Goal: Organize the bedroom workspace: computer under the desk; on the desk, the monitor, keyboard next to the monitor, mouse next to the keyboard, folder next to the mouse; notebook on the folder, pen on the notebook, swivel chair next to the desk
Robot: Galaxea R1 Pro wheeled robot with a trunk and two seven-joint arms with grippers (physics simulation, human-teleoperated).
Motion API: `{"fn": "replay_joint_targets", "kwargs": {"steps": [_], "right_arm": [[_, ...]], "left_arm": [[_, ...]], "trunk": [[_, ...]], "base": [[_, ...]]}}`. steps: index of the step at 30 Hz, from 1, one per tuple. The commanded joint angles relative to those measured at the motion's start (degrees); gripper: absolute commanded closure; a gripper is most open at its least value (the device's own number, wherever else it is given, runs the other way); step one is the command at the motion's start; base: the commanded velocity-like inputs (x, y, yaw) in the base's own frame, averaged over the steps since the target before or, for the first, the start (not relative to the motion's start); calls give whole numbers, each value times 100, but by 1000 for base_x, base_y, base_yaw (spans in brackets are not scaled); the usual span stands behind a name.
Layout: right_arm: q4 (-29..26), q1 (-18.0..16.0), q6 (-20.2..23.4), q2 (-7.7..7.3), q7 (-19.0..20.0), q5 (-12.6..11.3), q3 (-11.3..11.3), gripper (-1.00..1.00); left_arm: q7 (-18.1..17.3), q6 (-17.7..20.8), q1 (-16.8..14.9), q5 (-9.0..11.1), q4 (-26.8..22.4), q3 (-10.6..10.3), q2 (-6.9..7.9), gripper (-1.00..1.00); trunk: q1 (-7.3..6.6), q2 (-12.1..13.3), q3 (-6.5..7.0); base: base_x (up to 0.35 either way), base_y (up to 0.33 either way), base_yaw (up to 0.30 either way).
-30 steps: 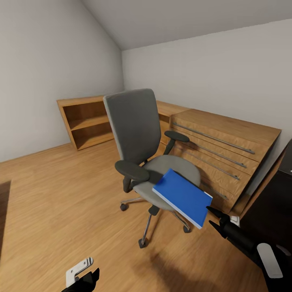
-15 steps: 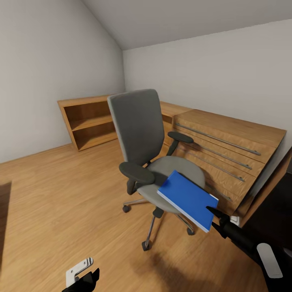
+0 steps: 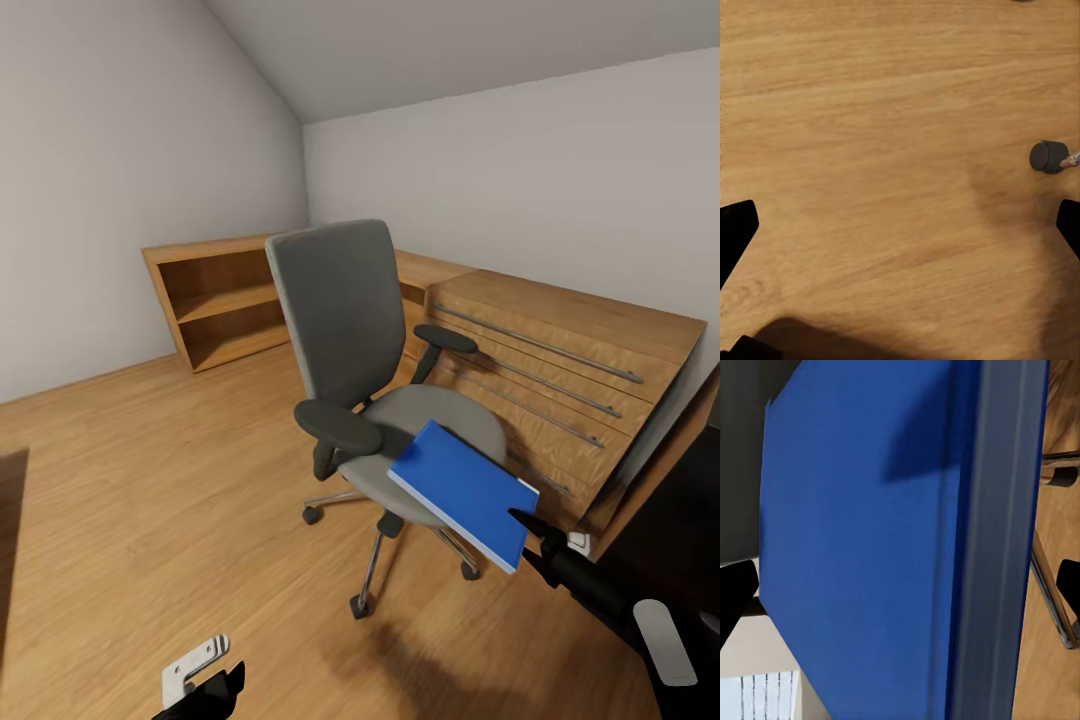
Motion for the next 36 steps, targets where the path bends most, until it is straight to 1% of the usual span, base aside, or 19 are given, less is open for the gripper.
{"fn": "replay_joint_targets", "kwargs": {"steps": [1,3,6,27,33,36], "right_arm": [[1,-4,35,1,17,5,-13,-100],[1,-4,35,5,17,5,-13,-100],[1,-4,35,6,17,5,-13,-100],[1,-4,35,9,17,5,-13,-100],[1,-4,35,10,17,5,-13,-100],[1,-4,35,10,17,5,-13,-100]], "left_arm": [[55,7,0,60,-10,-3,0,-100],[69,3,0,61,-10,1,-4,-100],[78,-4,0,61,-10,-1,-8,-100],[50,8,0,83,-12,9,-2,-100],[60,9,0,86,-16,9,-7,-100],[63,8,0,87,-13,6,-8,-100]], "trunk": [[-1,-2,-4],[-1,-2,-4],[65,-122,-58],[65,-122,-58],[197,-363,-166],[197,-363,-166]], "base": [[0,0,0],[0,0,0],[0,0,0],[0,0,0],[0,0,0],[0,0,0]]}}
